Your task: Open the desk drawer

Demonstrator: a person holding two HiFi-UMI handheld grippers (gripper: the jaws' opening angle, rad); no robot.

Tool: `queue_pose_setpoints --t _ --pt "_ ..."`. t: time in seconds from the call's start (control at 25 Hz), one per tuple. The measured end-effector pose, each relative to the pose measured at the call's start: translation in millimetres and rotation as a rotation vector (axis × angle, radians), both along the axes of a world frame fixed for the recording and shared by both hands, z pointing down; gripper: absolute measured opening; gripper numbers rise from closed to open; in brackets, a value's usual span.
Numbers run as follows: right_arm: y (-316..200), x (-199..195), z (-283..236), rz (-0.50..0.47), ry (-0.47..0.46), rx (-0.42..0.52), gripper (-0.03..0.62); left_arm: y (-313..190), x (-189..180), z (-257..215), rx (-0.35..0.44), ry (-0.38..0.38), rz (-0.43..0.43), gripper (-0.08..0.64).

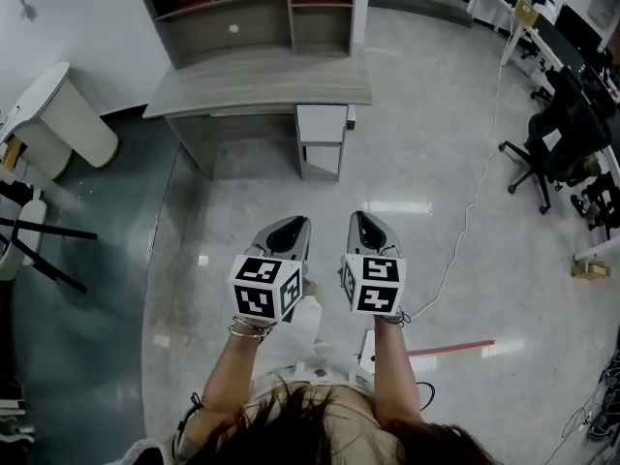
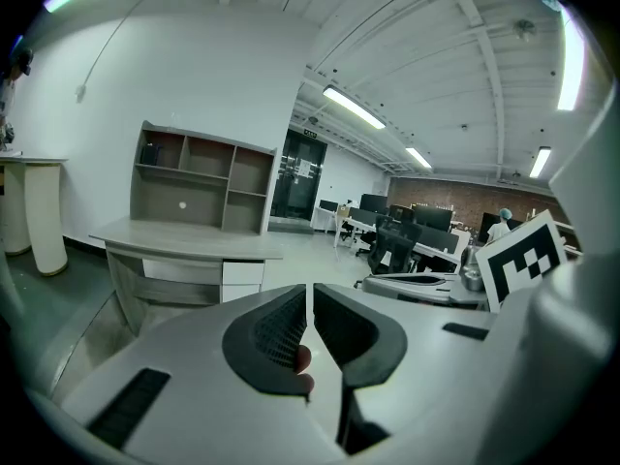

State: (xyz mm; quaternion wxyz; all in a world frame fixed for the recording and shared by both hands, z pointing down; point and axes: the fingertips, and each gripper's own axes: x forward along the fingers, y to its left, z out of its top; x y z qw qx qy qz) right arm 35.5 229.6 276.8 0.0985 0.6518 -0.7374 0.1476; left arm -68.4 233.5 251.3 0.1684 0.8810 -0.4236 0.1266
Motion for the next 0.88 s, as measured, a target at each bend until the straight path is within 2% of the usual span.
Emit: queue_pose_setpoints --t 0.2,0.88 --pt "-39 -1 0 0.006 0.017 -0.011 0.023 -40 -4 0 0.015 -0.015 0.001 0.031" --pt "-159 -7 4 0.057 0.073 -0.052 0.021 -161 -23 4 -0.018 0.048 0.020 0.031"
